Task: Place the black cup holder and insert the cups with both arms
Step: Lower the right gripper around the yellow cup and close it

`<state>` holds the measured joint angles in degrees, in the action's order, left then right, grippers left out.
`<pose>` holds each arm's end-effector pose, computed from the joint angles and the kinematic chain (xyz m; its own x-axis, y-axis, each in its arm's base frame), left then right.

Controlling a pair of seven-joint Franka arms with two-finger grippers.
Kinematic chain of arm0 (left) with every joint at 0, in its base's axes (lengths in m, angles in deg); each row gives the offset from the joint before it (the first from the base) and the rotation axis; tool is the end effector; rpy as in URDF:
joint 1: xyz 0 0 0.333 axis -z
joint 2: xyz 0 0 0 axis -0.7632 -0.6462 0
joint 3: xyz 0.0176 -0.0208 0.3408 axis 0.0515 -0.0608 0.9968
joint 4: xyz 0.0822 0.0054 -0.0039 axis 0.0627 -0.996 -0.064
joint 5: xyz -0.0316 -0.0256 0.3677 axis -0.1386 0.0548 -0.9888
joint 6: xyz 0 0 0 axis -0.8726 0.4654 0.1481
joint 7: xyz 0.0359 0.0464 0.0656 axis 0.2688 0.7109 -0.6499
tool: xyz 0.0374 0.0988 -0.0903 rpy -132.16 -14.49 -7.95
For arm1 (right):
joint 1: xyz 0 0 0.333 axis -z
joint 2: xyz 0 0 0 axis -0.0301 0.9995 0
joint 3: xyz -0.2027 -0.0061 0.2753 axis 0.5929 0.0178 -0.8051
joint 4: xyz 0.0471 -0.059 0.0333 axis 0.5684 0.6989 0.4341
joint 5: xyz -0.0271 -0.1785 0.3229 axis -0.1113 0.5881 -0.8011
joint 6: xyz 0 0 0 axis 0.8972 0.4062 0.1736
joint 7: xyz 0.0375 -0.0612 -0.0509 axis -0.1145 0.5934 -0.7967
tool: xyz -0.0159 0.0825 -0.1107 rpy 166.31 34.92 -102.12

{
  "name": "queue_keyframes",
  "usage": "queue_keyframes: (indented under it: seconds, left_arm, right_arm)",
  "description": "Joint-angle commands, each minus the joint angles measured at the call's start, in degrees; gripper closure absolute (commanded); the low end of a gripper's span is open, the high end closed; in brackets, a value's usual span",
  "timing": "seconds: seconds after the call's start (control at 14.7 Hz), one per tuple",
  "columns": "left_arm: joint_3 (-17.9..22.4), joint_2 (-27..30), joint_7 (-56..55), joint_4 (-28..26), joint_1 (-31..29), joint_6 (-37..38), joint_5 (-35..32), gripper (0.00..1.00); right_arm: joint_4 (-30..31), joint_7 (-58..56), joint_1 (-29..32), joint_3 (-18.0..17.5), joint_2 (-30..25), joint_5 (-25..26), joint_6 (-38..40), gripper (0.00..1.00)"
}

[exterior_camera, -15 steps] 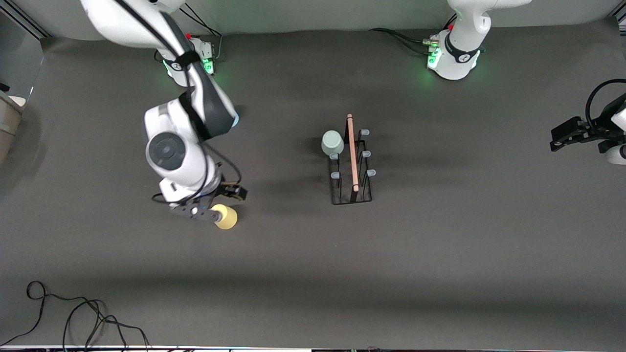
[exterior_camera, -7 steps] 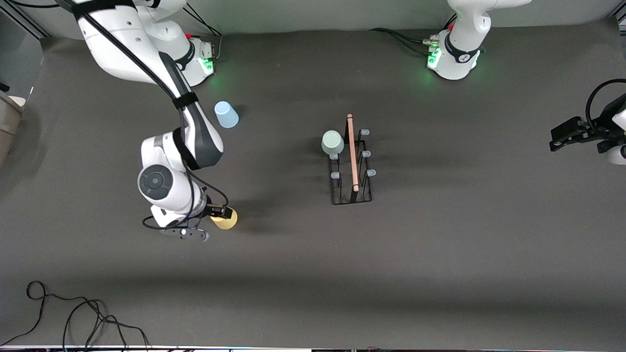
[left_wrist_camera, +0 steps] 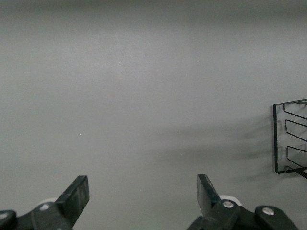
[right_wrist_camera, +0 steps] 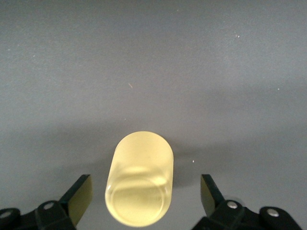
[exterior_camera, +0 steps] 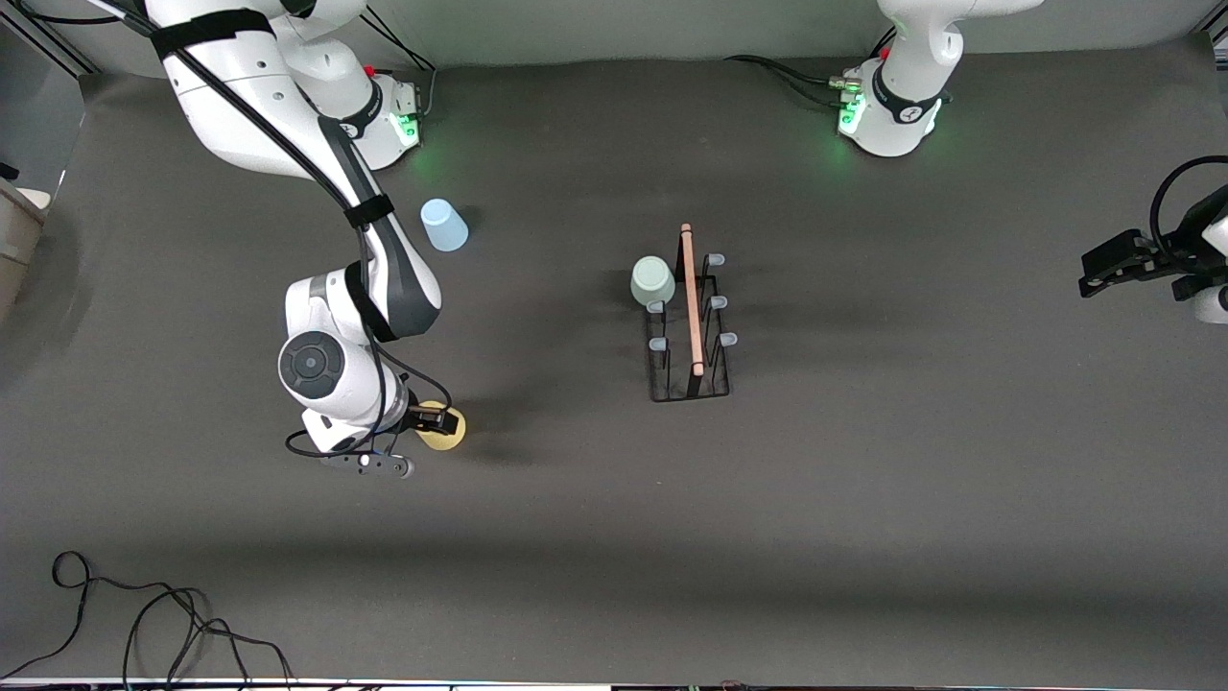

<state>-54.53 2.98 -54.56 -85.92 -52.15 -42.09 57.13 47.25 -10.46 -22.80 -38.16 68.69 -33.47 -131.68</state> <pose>0.5423 0.0149 0.5992 0.9978 -0.0646 -0.0112 -0.0648 -0.9978 -0.0164 0.6266 0.1878 0.2512 0.9828 -0.1843 -0.0132 -0.1835 -0.9821 0.0435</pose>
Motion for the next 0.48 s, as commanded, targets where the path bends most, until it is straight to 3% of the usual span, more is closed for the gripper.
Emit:
queue_keyframes:
  seconds: [0.0,0.41]
  left_arm:
    - [0.2,0.4,0.0,-0.1,0.0,-0.1,0.0,0.00]
    - [0.1,0.4,0.0,-0.1,0.0,-0.1,0.0,0.00]
  right_arm:
    - [1.4,-2.0,0.4,-0.3,0.7,-1.4,-3.0,0.00]
    - [1.4,-2.0,0.3,-0.4,1.8,-3.9,-4.0,0.00]
